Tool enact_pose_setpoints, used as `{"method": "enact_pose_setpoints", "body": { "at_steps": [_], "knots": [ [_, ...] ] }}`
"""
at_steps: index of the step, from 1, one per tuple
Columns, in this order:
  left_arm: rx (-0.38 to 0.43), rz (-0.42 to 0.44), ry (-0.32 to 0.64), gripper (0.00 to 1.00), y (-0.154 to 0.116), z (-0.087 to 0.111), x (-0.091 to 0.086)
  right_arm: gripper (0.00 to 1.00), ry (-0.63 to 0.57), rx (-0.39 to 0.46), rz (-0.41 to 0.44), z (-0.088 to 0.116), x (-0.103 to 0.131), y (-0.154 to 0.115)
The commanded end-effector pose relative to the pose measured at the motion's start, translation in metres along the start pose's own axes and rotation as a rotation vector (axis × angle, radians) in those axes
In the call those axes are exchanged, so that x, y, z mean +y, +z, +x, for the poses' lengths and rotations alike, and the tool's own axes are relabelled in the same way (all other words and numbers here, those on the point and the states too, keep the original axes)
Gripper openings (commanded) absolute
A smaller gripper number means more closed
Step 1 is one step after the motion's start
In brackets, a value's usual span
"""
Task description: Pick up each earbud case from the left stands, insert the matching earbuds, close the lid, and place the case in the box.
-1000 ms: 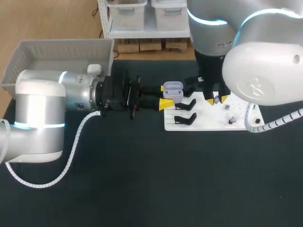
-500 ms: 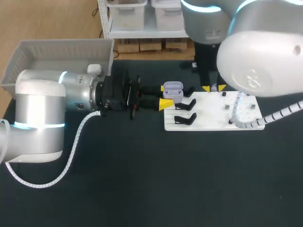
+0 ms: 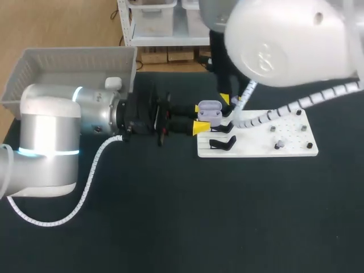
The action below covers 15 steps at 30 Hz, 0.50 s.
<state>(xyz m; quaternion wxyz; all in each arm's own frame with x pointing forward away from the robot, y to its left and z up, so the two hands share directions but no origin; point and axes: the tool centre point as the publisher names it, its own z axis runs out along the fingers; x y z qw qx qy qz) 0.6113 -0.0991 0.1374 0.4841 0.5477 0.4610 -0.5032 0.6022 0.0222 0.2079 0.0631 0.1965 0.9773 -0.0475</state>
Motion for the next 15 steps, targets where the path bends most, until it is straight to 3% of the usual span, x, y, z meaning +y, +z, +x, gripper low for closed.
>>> {"method": "enact_pose_setpoints", "body": {
  "at_steps": [1,15],
  "knots": [
    [-0.009,-0.015,-0.001,0.00,0.0031,0.0052,-0.0051,0.00,0.000,0.003,0.003,0.0000,0.0006,-0.0022],
    [-0.018,-0.030,-0.003,0.00,0.0029,0.0070,-0.0057,0.00,0.000,0.003,0.003,0.0000,0.0006,-0.0022]
  ]
}}
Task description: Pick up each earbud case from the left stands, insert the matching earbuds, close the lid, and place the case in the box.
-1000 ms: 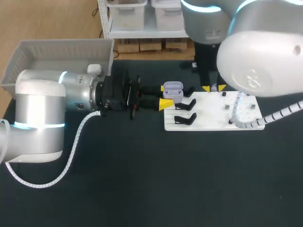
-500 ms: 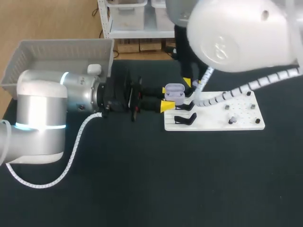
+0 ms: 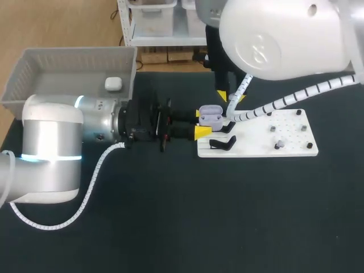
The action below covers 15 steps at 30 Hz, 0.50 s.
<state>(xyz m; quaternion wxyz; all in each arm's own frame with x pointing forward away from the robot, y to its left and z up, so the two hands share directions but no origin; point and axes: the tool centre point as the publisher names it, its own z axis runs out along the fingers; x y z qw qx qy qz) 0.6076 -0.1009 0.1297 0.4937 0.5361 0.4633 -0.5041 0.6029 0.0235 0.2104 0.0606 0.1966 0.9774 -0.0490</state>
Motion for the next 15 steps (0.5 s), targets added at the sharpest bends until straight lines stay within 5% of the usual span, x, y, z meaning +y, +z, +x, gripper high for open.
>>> {"method": "enact_pose_setpoints", "body": {
  "at_steps": [1,9,15],
  "knots": [
    [0.001,-0.007,0.002,0.00,0.001,0.000,-0.002,0.00,0.001,-0.002,-0.001,0.000,-0.001,0.000],
    [0.001,-0.007,0.002,0.00,0.001,0.000,-0.002,0.00,0.147,-0.041,0.103,0.010,0.009,0.000],
    [0.001,-0.007,0.002,0.00,0.001,0.000,-0.002,0.00,0.302,-0.055,0.070,0.020,0.020,-0.007]
  ]
}}
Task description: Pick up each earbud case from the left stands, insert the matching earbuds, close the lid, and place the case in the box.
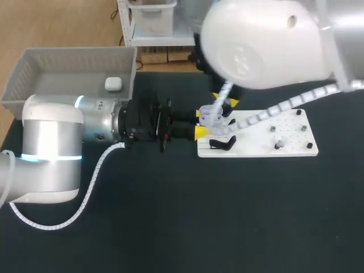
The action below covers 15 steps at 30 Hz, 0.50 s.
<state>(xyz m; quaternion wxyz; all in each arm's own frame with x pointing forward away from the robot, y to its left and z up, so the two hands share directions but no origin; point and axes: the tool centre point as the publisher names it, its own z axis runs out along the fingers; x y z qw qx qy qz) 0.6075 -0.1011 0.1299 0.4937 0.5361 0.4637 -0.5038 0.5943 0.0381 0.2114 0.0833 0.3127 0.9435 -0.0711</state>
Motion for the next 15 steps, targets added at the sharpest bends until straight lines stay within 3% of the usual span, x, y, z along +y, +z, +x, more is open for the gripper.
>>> {"method": "enact_pose_setpoints", "body": {
  "at_steps": [1,15],
  "knots": [
    [0.000,-0.006,0.002,0.00,0.000,0.000,-0.002,0.00,0.071,-0.007,0.018,0.011,0.010,-0.004],
    [0.000,-0.006,0.002,0.00,0.000,0.000,-0.002,0.00,0.129,0.036,-0.023,0.018,0.025,0.005]
  ]
}}
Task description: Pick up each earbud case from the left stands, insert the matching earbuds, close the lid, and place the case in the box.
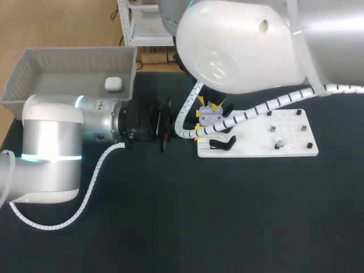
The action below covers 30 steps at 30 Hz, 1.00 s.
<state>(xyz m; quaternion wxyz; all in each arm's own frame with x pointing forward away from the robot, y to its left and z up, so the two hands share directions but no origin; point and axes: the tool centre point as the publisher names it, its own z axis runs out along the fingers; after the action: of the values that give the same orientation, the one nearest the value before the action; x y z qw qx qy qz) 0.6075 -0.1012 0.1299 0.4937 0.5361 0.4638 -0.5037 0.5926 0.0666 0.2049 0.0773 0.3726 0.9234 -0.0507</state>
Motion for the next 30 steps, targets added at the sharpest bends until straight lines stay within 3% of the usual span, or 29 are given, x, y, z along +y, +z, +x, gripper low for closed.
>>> {"method": "enact_pose_setpoints", "body": {
  "at_steps": [1,30],
  "knots": [
    [0.000,-0.006,0.002,0.00,0.000,0.000,-0.002,0.00,0.000,0.011,-0.003,-0.001,0.004,0.005],
    [0.000,-0.006,0.002,0.00,0.000,0.000,-0.002,0.00,0.014,0.085,0.042,-0.001,0.005,0.028]
  ]
}}
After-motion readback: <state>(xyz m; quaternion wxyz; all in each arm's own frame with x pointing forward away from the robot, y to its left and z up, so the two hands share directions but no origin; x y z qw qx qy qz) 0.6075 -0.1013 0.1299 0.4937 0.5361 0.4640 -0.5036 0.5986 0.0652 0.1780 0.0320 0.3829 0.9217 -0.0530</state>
